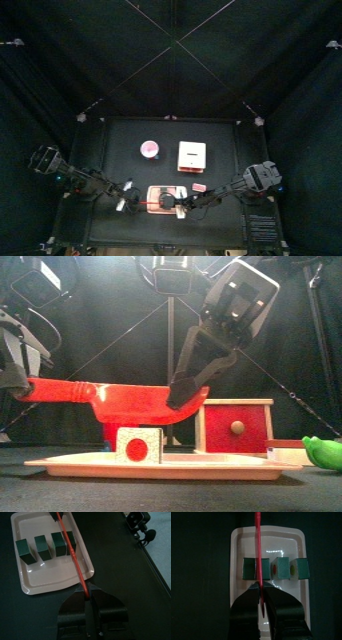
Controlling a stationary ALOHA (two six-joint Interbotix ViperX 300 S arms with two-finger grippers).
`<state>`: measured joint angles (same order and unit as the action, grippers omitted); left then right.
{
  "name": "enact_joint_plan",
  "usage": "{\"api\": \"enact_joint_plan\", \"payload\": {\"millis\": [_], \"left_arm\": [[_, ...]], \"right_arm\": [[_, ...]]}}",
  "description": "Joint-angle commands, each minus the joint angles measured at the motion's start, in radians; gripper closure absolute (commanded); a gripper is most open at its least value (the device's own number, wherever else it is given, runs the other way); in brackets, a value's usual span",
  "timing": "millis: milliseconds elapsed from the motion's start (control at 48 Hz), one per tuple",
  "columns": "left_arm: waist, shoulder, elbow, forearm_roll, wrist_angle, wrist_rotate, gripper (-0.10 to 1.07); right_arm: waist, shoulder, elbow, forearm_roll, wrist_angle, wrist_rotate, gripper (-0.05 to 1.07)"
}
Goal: Cut sushi roll
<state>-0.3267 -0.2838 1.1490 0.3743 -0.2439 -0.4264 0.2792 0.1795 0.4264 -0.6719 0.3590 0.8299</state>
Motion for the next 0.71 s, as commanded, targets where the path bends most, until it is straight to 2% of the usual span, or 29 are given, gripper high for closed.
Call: {"api": "enact_joint_plan", "payload": {"millis": [0, 688], "left_arm": [[-0.003, 0.0, -0.012, 0.002, -0.009, 0.003, 0.65], [0.009, 0.011, -0.017, 0.005, -0.009, 0.005, 0.65]], "right_arm": [[-0.006, -0.017, -0.018, -0.003, 0.003, -0.002, 0.61], [0.006, -0.015, -0.025, -0.006, 0.003, -0.003, 0.61]]}}
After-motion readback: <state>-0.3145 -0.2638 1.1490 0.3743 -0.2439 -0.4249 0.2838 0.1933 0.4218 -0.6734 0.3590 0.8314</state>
